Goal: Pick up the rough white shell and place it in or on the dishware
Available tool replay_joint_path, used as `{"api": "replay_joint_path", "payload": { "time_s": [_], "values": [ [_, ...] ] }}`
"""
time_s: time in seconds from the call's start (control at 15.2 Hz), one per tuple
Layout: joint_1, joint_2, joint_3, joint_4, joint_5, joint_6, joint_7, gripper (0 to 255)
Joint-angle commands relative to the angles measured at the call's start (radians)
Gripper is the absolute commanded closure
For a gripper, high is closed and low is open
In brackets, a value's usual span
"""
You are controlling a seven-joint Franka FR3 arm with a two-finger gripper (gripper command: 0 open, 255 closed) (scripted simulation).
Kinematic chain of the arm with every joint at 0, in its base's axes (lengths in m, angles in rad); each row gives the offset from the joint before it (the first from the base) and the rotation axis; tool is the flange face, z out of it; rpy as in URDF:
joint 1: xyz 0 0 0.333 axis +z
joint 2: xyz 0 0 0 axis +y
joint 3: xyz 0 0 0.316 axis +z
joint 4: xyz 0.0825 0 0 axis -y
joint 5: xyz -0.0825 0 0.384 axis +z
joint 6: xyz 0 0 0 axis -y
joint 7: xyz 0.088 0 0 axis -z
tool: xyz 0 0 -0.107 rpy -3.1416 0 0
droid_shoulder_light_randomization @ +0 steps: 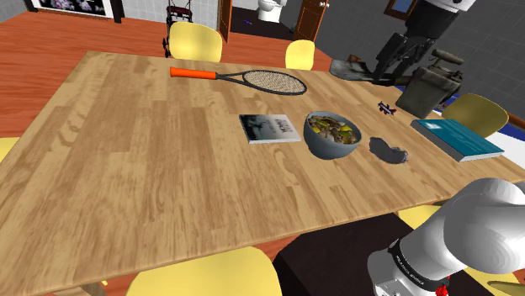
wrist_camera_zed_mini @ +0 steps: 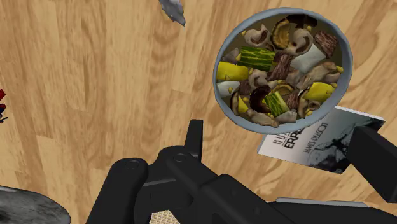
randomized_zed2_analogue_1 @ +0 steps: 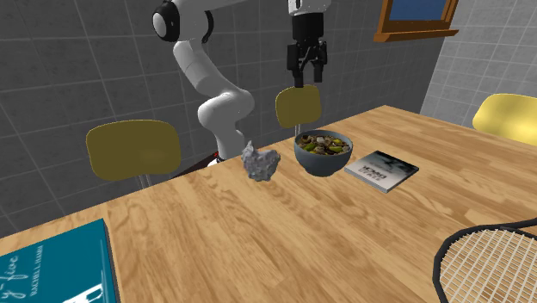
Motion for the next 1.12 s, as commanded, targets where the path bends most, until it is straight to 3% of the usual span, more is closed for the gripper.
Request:
{"api": "replay_joint_path", "payload": {
  "time_s": [0.0,1.06],
  "values": [
    [0.0,0.0,0.0,0.0,0.0,0.0,0.0,0],
    [-0.105,-0.254,-0.039,-0.533,-0.303,0.132,-0.115,0]
  ]
}}
